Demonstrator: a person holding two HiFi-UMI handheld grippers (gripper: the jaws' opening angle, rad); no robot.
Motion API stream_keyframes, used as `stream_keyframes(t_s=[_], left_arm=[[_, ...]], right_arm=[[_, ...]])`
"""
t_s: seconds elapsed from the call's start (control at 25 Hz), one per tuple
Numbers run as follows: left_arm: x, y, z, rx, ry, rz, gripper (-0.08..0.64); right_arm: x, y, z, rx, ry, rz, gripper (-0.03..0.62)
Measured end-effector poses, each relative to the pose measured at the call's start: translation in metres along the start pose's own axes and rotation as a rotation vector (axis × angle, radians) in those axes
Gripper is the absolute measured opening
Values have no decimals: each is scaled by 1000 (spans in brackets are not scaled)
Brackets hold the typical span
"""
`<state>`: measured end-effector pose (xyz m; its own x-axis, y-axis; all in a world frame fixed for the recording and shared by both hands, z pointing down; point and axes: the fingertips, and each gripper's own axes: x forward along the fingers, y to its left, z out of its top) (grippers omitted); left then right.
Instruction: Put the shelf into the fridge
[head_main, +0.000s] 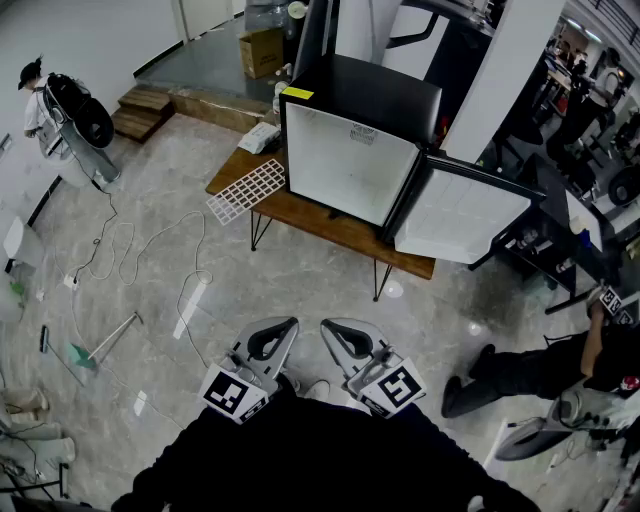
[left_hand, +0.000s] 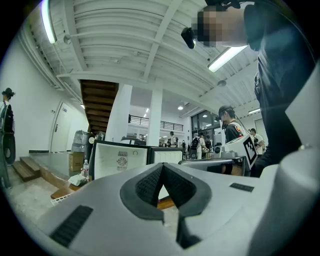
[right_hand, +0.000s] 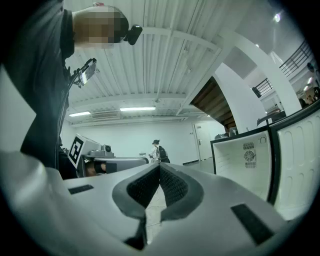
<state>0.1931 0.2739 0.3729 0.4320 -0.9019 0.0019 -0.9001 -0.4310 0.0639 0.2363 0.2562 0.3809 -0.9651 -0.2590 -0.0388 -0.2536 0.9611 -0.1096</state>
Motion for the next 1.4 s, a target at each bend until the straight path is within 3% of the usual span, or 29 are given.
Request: stream_keyframes(t_s=[0.52, 0.84, 1.16, 1.4], left_arm=[[2, -8, -6, -25, 21, 23, 5], [10, 8, 0, -40, 17, 27, 5], [17, 82, -19, -79, 33, 87, 5], [22, 184, -31, -96, 24, 123, 5]], right_arm=[[-8, 0, 2, 27, -16, -14, 6], [15, -12, 10, 28, -55, 31, 5], [90, -40, -21, 111, 3, 44, 5], [188, -63, -34, 111, 31, 69, 6]])
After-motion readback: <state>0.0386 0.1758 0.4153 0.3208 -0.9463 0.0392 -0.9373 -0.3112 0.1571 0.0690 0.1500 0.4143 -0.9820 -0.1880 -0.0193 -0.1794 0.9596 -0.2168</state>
